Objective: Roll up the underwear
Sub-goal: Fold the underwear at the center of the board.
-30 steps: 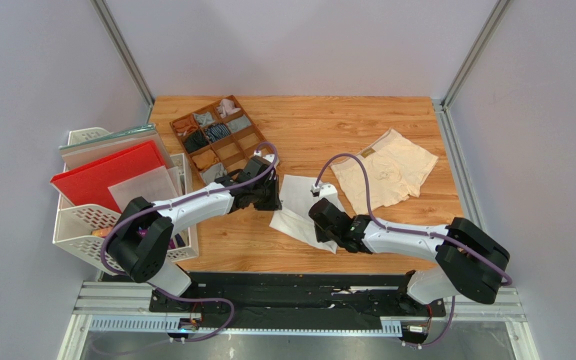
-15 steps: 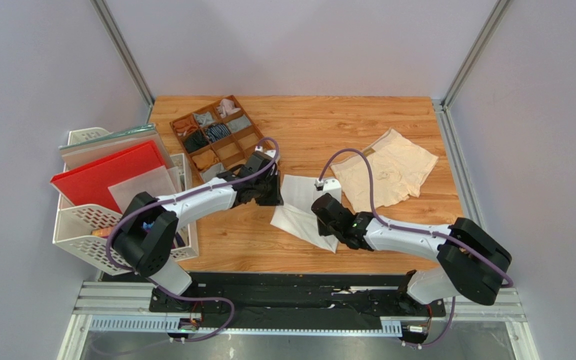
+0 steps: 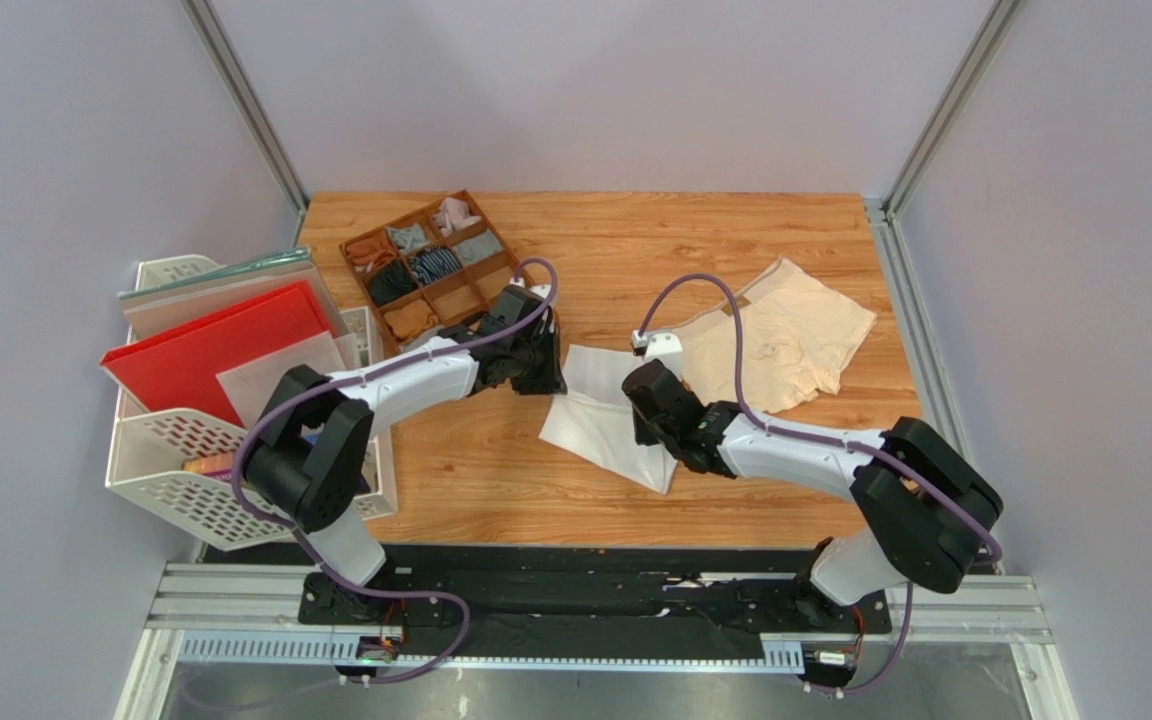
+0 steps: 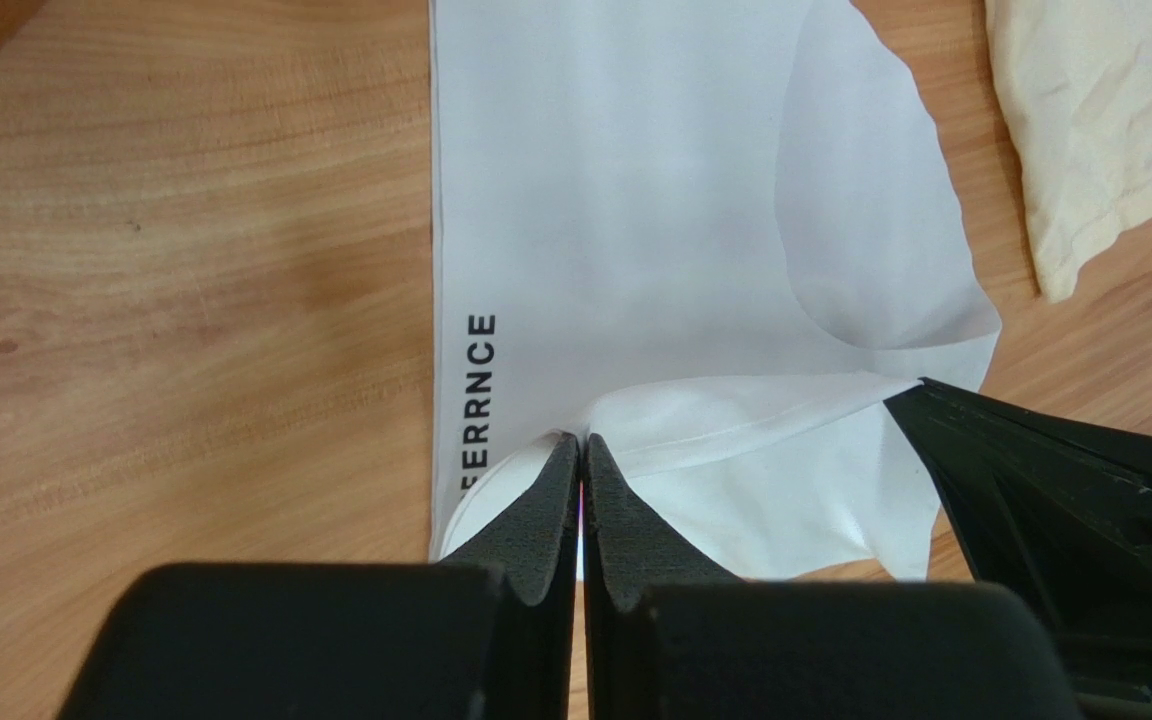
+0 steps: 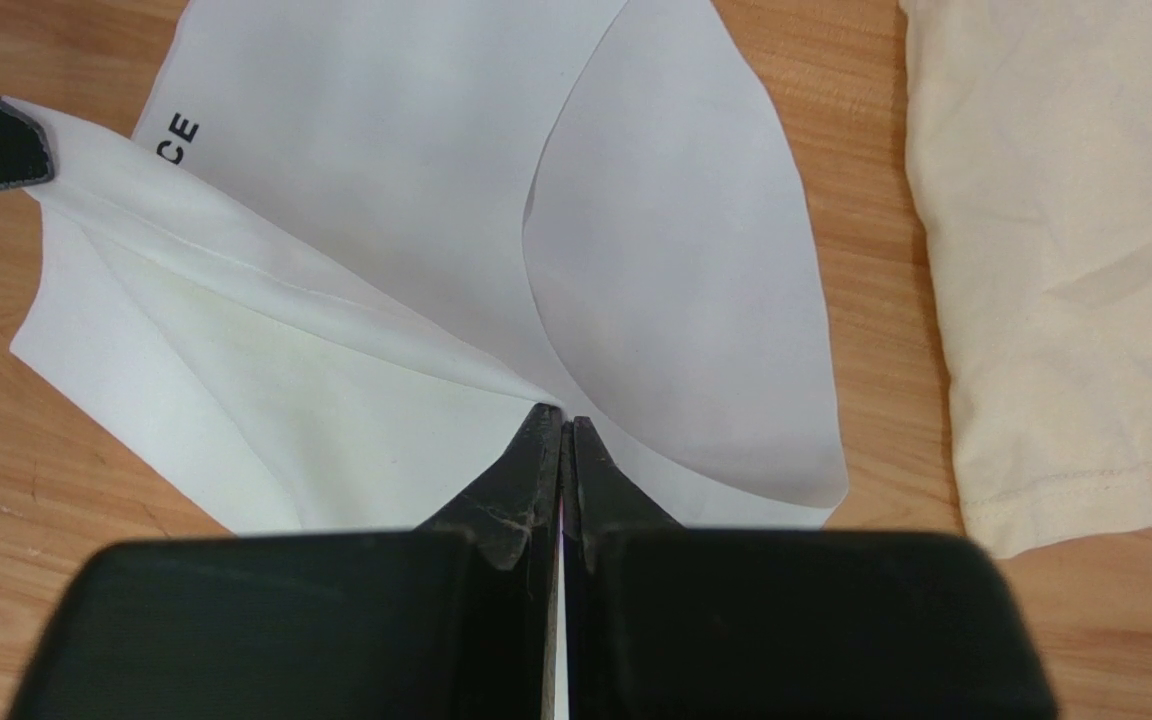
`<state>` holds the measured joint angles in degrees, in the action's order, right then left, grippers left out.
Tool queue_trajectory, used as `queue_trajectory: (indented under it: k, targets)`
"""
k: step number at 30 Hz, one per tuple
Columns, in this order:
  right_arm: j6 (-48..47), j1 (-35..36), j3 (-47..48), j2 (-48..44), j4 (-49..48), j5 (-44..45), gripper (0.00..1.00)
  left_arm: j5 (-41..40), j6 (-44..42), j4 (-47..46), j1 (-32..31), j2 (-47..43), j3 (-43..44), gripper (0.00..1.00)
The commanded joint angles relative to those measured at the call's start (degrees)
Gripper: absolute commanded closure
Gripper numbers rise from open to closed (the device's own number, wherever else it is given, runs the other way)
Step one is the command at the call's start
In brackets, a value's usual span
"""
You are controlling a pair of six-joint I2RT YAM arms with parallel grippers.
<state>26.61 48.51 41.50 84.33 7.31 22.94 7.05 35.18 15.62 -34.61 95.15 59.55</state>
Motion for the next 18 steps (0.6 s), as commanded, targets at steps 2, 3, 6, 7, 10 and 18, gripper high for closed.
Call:
queue_trajectory:
  k: [2, 3, 6, 7, 10, 18]
  targets:
    - [-2.7, -2.36, 4.29, 2.32, -2.92, -0.35, 1.0, 1.56, -1.78, 0.11, 1.12, 2.84, 4.25, 1.0]
    - [-3.05, -2.54, 4.64, 2.59, -2.92, -0.52, 1.0, 1.83, -1.87, 0.29, 1.47, 3.19, 4.69, 1.0]
    - [-3.93, -3.77, 5.88, 3.55, -2.92, -1.32, 1.0, 2.35, -1.96, 0.29, 2.09, 4.16, 6.54, 1.0]
    - [-4.2, -4.3, 6.31, 3.99, -2.92, -1.75, 1.0, 2.27, -2.13, 0.64, 2.18, 4.77, 6.89, 1.0]
    - [-4.9, -5.36, 7.63, 4.7, -2.92, -2.63, 1.0, 2.88, -2.39, 1.08, 2.71, 6.0, 9.0, 1.0]
    - [-6.92, -7.73, 12.02, 7.51, -2.04, -4.04, 1.0, 3.67, -3.01, 2.58, 4.46, 8.56, 13.92, 1.0]
